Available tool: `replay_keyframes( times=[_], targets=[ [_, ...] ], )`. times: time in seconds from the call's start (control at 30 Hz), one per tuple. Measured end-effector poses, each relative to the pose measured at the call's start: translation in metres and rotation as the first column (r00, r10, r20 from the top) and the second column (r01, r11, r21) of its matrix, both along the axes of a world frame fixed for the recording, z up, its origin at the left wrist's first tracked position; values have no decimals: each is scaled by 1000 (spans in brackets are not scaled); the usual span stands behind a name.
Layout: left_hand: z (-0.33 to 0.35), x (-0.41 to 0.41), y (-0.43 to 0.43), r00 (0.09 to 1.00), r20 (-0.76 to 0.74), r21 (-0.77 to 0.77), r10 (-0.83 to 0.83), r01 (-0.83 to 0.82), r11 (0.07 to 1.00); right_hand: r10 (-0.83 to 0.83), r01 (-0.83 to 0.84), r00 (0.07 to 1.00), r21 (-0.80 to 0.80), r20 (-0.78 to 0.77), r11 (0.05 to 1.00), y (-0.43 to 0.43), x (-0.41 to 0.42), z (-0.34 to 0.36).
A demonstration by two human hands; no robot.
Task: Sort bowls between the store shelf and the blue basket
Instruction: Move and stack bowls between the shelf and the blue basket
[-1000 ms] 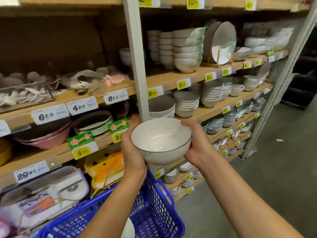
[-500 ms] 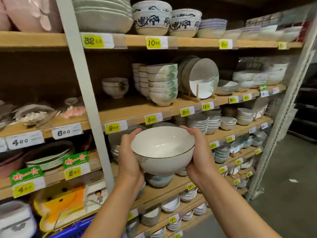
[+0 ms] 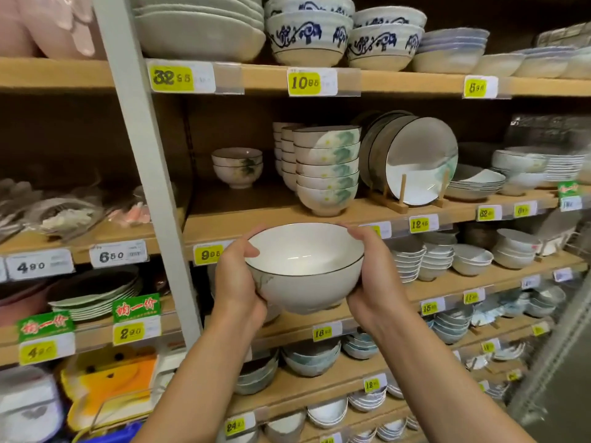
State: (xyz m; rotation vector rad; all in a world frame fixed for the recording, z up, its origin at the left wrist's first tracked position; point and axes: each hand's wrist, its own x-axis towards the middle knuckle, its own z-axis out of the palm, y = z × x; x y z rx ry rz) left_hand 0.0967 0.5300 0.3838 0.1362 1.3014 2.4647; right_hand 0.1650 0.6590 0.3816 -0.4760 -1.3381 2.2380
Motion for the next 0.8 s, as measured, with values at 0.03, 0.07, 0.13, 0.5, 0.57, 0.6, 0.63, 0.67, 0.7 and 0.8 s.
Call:
replay_keyframes(
  times=[0.03, 0.07, 0.13, 0.5, 0.57, 0.6, 0.63, 0.67, 0.7, 0.8],
  targets=[
    [0, -8, 1, 1000, -9, -2, 15, -15, 1000, 7, -7, 1000, 9, 1, 1000, 2, -9, 2],
    [0, -18, 3, 999, -19, 10, 27, -26, 1000, 16, -17, 1000, 25, 8, 1000, 3, -18, 4],
    [4, -39, 8, 998, -37, 42, 55, -53, 998, 10, -11, 1000, 39, 23, 999, 7, -39, 10],
    [16, -145, 32, 941, -159, 18, 298, -299, 954, -99, 110, 993, 233, -57, 966, -1, -144, 3],
    [14, -162, 33, 939, -148, 1, 310, -313, 950, -102, 111, 994, 231, -51, 967, 1, -164, 1],
    [13, -169, 33, 939, -139, -3, 316, -320, 948, -91, 99, 995, 225, -46, 969, 3, -173, -1],
    [13, -174, 34, 938, -128, -5, 322, -325, 946, -77, 83, 996, 209, -36, 974, 5, -181, -3],
    [13, -177, 35, 936, -121, -8, 332, -335, 942, -63, 67, 998, 191, -30, 979, 9, -188, -4],
    [12, -178, 36, 931, -121, -11, 344, -348, 938, -49, 54, 998, 170, -32, 984, 13, -195, -5],
    [8, -175, 39, 913, -158, -54, 377, -389, 920, -18, 23, 999, 128, -43, 992, 23, -214, -4]
  ],
)
